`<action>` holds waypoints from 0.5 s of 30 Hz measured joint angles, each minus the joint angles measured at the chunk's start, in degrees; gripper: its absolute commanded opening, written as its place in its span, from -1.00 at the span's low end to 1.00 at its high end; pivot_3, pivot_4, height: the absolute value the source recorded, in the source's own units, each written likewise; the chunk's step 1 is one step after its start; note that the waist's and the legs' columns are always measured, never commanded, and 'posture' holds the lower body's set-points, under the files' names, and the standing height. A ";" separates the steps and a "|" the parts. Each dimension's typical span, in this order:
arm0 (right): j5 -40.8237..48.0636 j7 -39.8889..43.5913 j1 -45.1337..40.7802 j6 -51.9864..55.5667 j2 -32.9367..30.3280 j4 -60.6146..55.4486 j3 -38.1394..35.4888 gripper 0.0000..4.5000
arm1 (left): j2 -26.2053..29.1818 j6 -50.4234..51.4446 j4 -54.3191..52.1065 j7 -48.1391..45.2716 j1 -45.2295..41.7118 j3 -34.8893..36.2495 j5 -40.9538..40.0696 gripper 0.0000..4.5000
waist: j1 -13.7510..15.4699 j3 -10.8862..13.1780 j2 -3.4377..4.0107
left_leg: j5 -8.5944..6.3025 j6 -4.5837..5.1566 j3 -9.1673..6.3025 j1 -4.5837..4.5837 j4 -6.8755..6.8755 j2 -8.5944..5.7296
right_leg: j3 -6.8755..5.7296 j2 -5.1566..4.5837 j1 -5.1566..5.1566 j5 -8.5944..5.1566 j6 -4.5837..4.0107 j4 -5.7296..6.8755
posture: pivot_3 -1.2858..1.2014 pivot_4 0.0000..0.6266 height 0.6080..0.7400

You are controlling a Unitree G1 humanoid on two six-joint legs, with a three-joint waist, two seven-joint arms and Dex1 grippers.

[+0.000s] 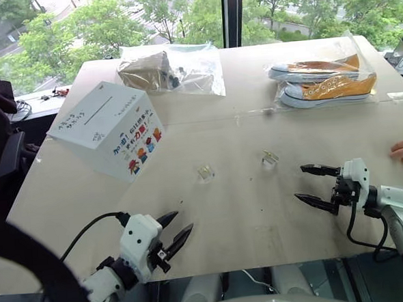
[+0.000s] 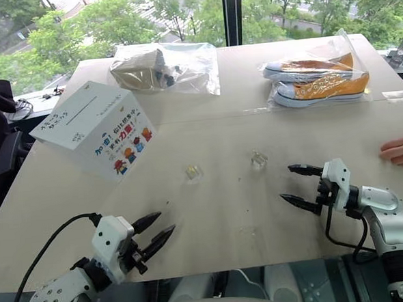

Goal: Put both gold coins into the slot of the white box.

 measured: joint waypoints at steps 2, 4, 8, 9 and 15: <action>-0.23 -0.24 -0.26 -0.80 0.29 0.44 -0.03 0.92 | -0.65 -1.85 0.93 -0.05 -0.07 0.00 0.73 0.07 | -0.01 -0.01 0.01 | -0.03 0.01 0.02 0.02 -0.07 0.02 | 0.01 0.02 0.00 0.00 0.01 -0.08 | 0.03 -0.52 1.00; -0.48 -0.75 -1.09 -2.19 1.62 1.56 -0.03 0.92 | -2.89 -4.95 3.89 0.30 -1.11 -0.14 2.26 0.07 | -0.04 -0.01 0.01 | -0.03 0.01 0.08 0.05 -0.20 0.04 | 0.05 0.03 -0.01 0.01 0.01 -0.13 | 0.03 -0.52 1.00; -0.69 -1.28 -2.69 -3.80 2.38 2.42 0.00 0.92 | -4.59 -8.12 7.37 0.65 -2.02 -0.16 4.00 0.07 | 0.10 0.00 0.01 | -0.03 0.00 0.08 0.01 -0.30 0.07 | 0.05 0.05 -0.11 0.01 0.01 -0.16 | 0.03 -0.52 1.00; -0.71 -1.37 -2.69 -3.82 2.39 2.49 0.00 0.92 | -4.73 -8.63 7.65 0.59 -2.10 -0.16 4.22 0.07 | 0.22 0.00 0.00 | -0.03 0.00 0.08 -0.01 -0.32 0.07 | 0.05 0.05 -0.14 0.01 0.01 -0.18 | 0.03 -0.52 1.00; -0.73 -1.71 -2.78 -3.98 2.61 2.51 0.02 0.92 | -5.17 -9.11 8.21 0.49 -3.38 -0.16 4.51 0.07 | 0.59 0.00 0.01 | -0.05 -0.02 0.08 -0.01 -0.35 0.08 | 0.06 0.05 -0.16 0.01 0.01 -0.18 | 0.03 -0.52 1.00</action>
